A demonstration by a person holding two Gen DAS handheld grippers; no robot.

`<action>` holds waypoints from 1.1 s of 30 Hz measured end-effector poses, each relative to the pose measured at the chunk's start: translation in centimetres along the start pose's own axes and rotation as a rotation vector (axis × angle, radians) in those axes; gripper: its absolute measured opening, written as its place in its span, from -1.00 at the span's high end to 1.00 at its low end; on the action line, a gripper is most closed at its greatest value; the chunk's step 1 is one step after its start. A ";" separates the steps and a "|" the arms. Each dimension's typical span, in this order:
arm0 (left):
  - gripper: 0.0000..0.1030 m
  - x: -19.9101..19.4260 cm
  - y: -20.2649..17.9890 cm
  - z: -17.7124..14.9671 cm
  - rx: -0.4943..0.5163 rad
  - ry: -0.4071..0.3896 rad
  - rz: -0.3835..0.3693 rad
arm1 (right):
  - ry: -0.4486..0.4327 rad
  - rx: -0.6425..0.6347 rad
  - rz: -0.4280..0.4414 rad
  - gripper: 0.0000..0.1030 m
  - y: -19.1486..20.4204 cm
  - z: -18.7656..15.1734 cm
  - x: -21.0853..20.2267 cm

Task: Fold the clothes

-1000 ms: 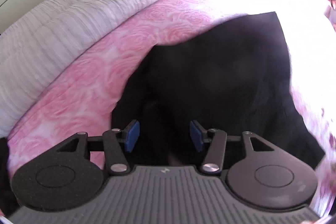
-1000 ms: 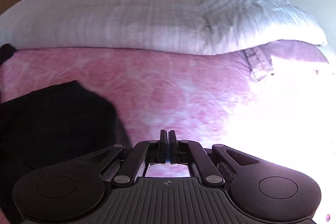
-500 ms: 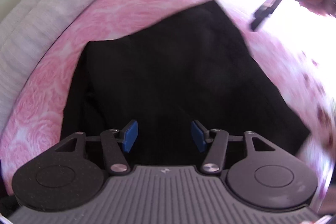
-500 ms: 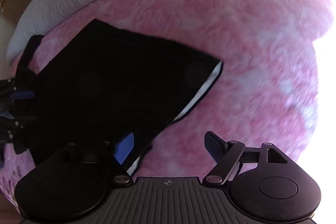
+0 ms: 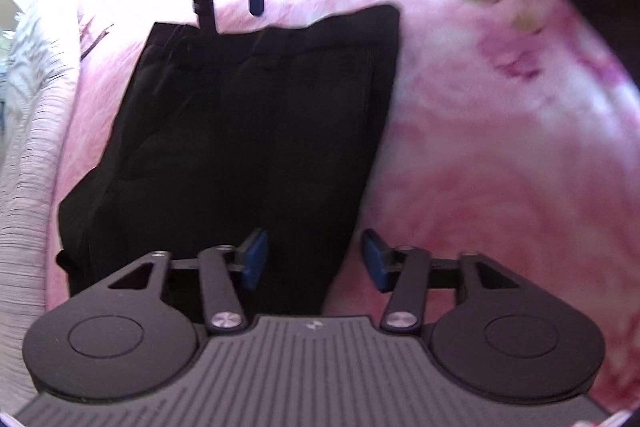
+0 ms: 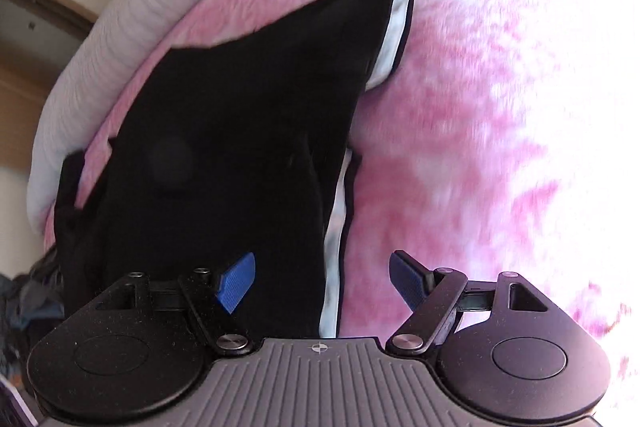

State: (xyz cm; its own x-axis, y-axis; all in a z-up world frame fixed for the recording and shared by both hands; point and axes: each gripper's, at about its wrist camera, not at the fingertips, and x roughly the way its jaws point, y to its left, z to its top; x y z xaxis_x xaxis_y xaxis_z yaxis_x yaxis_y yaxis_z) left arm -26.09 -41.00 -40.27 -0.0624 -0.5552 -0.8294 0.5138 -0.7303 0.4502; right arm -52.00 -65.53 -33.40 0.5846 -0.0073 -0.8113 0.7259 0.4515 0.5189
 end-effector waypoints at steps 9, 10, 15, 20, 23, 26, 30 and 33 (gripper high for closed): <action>0.82 1.5 1.6 2.6 -0.119 0.112 0.043 | -0.073 0.101 0.155 -0.59 -2.7 8.8 5.4; 0.84 1.3 1.7 3.1 -0.131 0.127 0.043 | -0.081 0.124 0.189 -0.59 -3.0 9.6 5.8; 0.88 -0.5 2.7 7.4 -0.166 0.173 0.033 | 0.036 0.133 0.259 0.88 -4.7 13.8 6.0; 0.89 -1.8 4.1 17.3 -0.256 0.105 0.031 | 0.075 -0.045 0.231 0.89 -6.8 20.8 0.4; 0.89 -0.7 6.0 25.0 -0.373 0.022 0.038 | 0.054 -0.169 0.146 0.89 -8.6 25.8 -3.1; 0.89 2.1 7.1 31.7 -0.443 -0.065 0.033 | 0.024 -0.263 0.042 0.88 -10.7 30.4 -6.1; 0.76 6.9 8.4 36.7 -0.547 -0.080 -0.042 | 0.046 -0.319 -0.078 0.86 -14.9 33.2 -8.5; 0.58 7.4 9.3 35.4 -0.652 -0.064 -0.114 | 0.087 -0.358 -0.198 0.29 -15.9 33.1 -7.5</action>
State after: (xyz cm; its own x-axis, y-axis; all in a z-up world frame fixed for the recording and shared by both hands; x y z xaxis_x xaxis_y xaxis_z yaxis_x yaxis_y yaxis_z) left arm -52.12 -65.96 -30.48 -0.1872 -0.5258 -0.8297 0.9121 -0.4066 0.0519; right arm -55.89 -102.19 -26.62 0.4026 -0.0566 -0.9136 0.6404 0.7306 0.2369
